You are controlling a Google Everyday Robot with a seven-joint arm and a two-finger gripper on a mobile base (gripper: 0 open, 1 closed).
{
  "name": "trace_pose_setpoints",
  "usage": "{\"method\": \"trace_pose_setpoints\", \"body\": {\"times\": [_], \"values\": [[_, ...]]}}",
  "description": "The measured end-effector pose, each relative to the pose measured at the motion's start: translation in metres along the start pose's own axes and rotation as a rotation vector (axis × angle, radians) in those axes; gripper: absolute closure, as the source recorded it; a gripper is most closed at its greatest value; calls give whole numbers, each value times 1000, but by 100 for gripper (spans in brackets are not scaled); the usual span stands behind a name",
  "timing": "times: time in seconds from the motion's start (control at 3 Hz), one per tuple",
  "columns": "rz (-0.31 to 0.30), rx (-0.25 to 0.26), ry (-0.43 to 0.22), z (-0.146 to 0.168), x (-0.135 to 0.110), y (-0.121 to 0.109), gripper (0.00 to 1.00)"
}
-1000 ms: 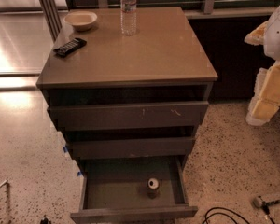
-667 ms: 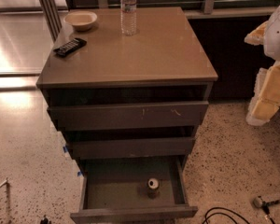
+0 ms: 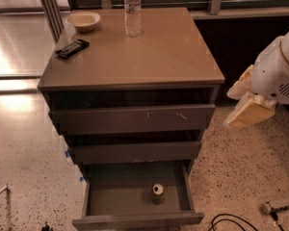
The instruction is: Pick orange can from bottom drawer and place on counter
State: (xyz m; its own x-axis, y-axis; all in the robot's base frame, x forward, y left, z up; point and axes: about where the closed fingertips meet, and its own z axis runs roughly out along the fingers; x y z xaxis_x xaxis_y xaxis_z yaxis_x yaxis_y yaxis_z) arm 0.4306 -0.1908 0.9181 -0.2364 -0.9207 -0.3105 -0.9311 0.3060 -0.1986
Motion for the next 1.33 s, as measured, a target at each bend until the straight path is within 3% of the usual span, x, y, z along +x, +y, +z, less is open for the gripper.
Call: {"method": "trace_pose_setpoints", "body": {"times": [0.33,0.67,1.0,1.33], "values": [[30,-91,-96,84,-4,34,73],[40,-91,-96,111,0,44,96],[40,-89,-96,110,1,44,100],[38,-73,-81,131,8,50,100]]}}
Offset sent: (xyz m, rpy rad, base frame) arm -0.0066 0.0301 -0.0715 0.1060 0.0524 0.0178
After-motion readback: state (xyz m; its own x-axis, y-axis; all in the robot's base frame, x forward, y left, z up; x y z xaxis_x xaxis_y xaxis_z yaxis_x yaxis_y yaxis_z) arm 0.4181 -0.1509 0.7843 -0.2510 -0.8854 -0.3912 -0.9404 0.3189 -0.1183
